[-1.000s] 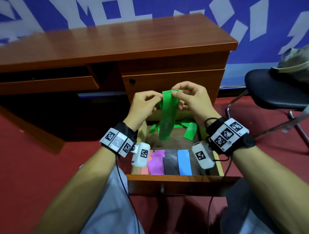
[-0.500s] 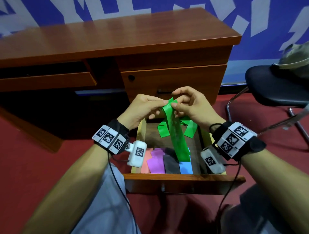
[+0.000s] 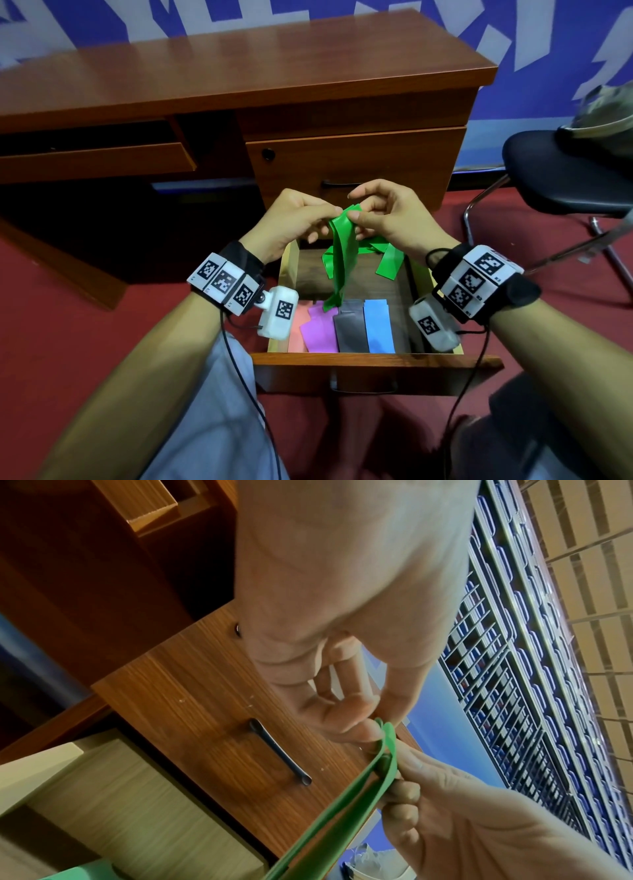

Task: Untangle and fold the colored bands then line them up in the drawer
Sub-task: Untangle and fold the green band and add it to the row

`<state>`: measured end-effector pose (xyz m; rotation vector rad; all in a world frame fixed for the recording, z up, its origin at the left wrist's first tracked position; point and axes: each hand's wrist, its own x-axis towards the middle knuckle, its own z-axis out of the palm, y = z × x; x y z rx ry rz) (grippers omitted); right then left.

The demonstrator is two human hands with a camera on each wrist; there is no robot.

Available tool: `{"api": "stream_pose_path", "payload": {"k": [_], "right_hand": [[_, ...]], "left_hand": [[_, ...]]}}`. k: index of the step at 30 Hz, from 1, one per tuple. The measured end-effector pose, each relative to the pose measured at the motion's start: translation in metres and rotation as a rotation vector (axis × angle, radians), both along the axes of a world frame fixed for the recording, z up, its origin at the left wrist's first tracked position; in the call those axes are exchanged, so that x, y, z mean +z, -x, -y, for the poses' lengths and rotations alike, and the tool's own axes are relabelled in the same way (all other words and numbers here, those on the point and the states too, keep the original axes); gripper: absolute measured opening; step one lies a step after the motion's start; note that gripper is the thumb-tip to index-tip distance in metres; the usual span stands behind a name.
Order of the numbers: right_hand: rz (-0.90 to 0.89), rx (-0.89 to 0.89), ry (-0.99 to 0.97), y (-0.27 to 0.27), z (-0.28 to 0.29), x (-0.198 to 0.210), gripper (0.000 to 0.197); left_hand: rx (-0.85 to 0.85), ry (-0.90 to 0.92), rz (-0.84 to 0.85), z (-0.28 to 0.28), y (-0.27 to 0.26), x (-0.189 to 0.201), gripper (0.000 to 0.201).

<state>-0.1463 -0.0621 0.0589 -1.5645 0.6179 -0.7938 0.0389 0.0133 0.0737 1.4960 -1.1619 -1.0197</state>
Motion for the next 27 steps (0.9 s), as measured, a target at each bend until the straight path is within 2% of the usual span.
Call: {"api": "stream_pose_path", "payload": {"k": [11,16,20,24,27], "right_hand": [[-0.038,-0.053,0.007,0.001,0.004,-0.002,0.026],[-0.059,-0.053,0.038,0.002,0.005,-0.001,0.024],[-0.084,-0.081,0.083,0.002,0.006,-0.002,0.026],[-0.148,-0.130,0.116,0.001,0.010,-0.001,0.030],[-0.276,-0.158,0.105,-0.002,0.022,-0.010,0.031]], "left_hand": [[0.004,0.092,0.128,0.001,0.005,-0.003,0.014],[-0.036,0.122,0.149,-0.003,0.008,0.001,0.018],[-0.044,0.133,0.176,-0.002,0.006,0.002,0.012],[0.072,0.192,0.230,-0.001,0.004,0.003,0.015],[0.210,0.283,0.313,0.004,0.001,0.001,0.015]]}}
